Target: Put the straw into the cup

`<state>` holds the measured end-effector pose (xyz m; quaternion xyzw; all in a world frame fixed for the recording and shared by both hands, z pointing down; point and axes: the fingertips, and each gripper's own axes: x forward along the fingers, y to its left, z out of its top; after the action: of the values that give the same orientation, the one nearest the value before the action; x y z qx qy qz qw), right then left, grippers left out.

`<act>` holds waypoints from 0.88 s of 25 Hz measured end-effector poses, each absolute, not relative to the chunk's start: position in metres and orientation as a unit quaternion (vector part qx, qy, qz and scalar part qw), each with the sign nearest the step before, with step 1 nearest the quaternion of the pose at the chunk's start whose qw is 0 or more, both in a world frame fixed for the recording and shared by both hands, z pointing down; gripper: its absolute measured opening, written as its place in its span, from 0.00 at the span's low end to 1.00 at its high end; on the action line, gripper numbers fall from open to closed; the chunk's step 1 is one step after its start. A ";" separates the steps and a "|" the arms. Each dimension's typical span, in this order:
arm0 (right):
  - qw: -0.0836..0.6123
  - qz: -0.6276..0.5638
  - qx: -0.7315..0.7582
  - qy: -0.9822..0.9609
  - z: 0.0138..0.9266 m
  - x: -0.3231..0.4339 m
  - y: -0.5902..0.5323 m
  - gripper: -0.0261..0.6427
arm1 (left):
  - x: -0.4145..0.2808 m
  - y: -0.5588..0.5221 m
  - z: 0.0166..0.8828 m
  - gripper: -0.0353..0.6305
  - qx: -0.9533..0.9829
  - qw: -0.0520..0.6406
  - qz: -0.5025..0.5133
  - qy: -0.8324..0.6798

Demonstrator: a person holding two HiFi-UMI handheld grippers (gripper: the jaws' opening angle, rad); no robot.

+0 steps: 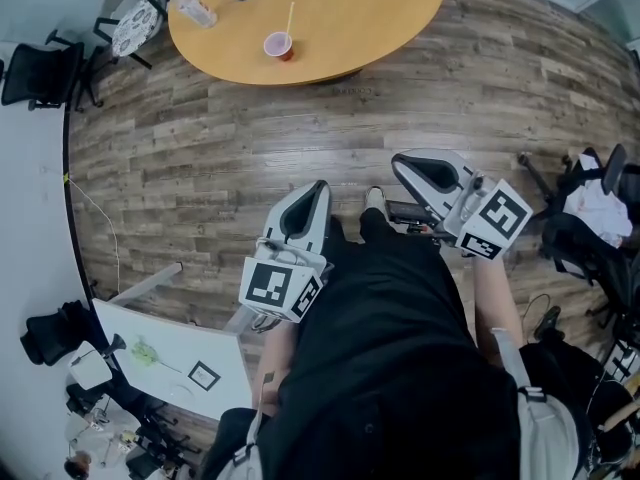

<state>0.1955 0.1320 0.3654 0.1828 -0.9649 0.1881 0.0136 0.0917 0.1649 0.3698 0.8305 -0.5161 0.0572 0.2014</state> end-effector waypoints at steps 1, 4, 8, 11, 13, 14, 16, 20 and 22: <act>0.014 0.188 0.184 -0.965 0.366 0.196 0.133 0.06 | 0.093 0.166 0.370 0.07 0.830 0.202 0.059 -0.516; 0.017 0.188 0.188 -0.964 0.369 0.198 0.133 0.06 | 0.094 0.167 0.373 0.07 0.828 0.206 0.060 -0.518; 0.021 0.187 0.187 -0.964 0.370 0.196 0.134 0.06 | 0.092 0.168 0.375 0.07 0.828 0.205 0.057 -0.519; 0.022 0.185 0.186 -0.965 0.368 0.195 0.133 0.06 | 0.093 0.166 0.372 0.07 0.829 0.202 0.056 -0.518; 0.021 0.183 0.186 -0.965 0.367 0.195 0.132 0.06 | 0.094 0.165 0.371 0.07 0.831 0.200 0.057 -0.516; 0.022 0.182 0.186 -0.965 0.367 0.194 0.132 0.06 | 0.095 0.164 0.372 0.07 0.831 0.200 0.056 -0.516; 0.023 0.182 0.187 -0.965 0.368 0.194 0.132 0.06 | 0.096 0.164 0.373 0.07 0.832 0.200 0.054 -0.514; 0.024 0.184 0.186 -0.965 0.368 0.192 0.134 0.06 | 0.097 0.163 0.371 0.07 0.833 0.199 0.055 -0.514; 0.025 0.183 0.188 -0.965 0.369 0.193 0.133 0.06 | 0.098 0.163 0.370 0.07 0.832 0.201 0.056 -0.514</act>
<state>0.1935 0.1334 0.3694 0.1883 -0.9647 0.1826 0.0249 0.0983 0.1626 0.3702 0.8322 -0.5139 0.0558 0.2007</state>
